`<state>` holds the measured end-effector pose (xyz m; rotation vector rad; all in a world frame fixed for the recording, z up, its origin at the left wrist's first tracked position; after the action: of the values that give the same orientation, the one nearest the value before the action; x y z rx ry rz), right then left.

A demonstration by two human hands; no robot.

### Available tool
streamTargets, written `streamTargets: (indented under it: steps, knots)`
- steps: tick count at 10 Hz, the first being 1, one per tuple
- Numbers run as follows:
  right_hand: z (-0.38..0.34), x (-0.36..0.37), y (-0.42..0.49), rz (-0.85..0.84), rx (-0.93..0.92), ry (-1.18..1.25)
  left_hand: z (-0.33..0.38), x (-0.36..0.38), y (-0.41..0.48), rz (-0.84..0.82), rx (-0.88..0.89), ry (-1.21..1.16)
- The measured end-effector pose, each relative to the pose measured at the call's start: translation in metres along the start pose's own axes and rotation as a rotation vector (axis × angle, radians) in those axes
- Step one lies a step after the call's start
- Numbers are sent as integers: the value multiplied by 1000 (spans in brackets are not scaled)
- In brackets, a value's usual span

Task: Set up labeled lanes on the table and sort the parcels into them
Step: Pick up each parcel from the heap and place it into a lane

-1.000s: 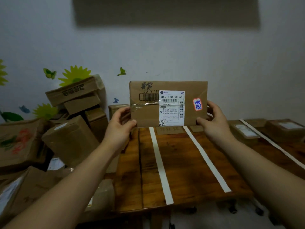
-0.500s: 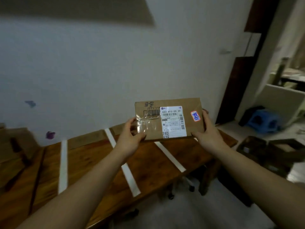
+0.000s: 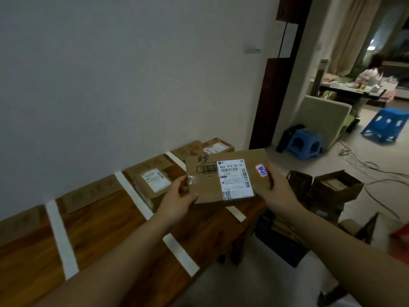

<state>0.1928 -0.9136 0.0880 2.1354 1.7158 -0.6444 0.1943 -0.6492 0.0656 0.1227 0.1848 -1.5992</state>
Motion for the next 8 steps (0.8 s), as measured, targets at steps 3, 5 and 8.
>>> streamTargets:
  steps: [3,5,8]
  knots:
    - [55,7,140,-153,159,-245,-40,61,113,-57,-170,160]
    - [78,15,240,-272,53,-324,-59,108,163,1,-235,120]
    - [165,40,351,-523,-15,-342,-110,183,204,302,-400,85]
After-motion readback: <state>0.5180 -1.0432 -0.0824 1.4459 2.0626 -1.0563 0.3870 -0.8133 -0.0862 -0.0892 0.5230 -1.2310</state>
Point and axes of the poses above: each hand's wrist, its own y-axis towards the middle knuckle, its own x-axis out of the palm, z = x × y, the point moved 10 cm from there along y, towards the middle knuckle, and after that the axes turned 4 degrees about x, right-handed, at the moved point
